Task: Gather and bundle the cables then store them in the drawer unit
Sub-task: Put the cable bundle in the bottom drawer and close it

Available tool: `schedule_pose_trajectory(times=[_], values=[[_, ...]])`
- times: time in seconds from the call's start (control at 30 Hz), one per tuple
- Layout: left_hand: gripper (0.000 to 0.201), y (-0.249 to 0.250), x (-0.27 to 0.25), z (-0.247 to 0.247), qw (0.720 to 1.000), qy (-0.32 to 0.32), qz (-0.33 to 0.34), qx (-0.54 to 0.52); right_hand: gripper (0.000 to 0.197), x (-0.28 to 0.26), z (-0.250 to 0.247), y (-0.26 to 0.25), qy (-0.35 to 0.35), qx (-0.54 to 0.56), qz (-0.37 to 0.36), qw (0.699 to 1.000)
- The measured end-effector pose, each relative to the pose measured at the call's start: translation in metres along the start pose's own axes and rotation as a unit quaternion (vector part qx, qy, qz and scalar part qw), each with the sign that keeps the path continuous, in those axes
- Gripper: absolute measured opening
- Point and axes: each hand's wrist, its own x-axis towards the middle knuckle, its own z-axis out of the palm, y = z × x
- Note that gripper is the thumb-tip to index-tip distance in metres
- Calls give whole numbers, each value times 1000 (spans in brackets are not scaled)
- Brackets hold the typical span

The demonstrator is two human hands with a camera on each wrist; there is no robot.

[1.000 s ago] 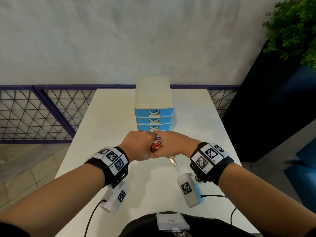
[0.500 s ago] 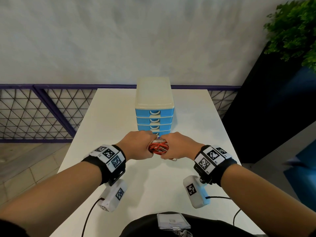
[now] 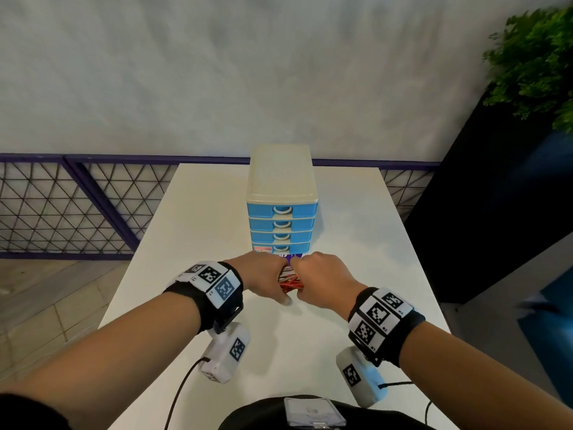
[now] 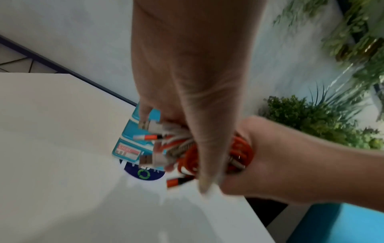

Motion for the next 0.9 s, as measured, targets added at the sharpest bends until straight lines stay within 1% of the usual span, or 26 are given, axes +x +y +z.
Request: schedule_pose_trajectory(times=[0.07, 0.1, 0.17, 0.23, 0.33, 0.47, 0.53, 0.6, 0.7, 0.77, 0.8, 0.83, 0.9], values=[[43, -5, 4, 8, 994, 84, 26, 71, 36, 0, 3, -1, 27, -9, -2, 1000], [41, -6, 5, 12, 989, 113, 38, 86, 34, 1, 3, 0, 37, -16, -2, 999], [36, -5, 6, 16, 981, 155, 45, 105, 32, 2, 3, 1, 44, -35, 0, 998], [32, -5, 7, 19, 972, 193, 49, 125, 32, 5, 2, 1, 32, -39, 4, 999], [27, -4, 8, 21, 963, 214, 47, 155, 30, 11, -7, 1, -8, -15, 7, 1000], [27, -5, 5, 18, 953, 224, 38, 199, 36, 25, -20, 5, -102, 38, 12, 994], [25, -6, 3, 17, 948, 239, 40, 205, 34, 32, -24, 8, -138, 71, 13, 988], [25, -8, 3, 15, 945, 250, 42, 204, 22, 39, -24, 10, -140, 92, 13, 986], [26, -15, 6, 8, 938, 283, 67, 188, 13, 45, -16, 11, -90, 104, 19, 990], [27, -18, 6, -3, 934, 284, 96, 194, 9, 49, -10, 13, -46, 106, 22, 993], [32, -22, 7, -8, 941, 263, 102, 186, 12, 50, -8, 16, -25, 99, 20, 995], [45, -27, 7, -14, 955, 224, 103, 166, 15, 53, -7, 20, -10, 88, 20, 996], [79, -38, 9, -30, 984, 140, 90, 63, 22, 58, -9, 29, 11, 63, 18, 998]])
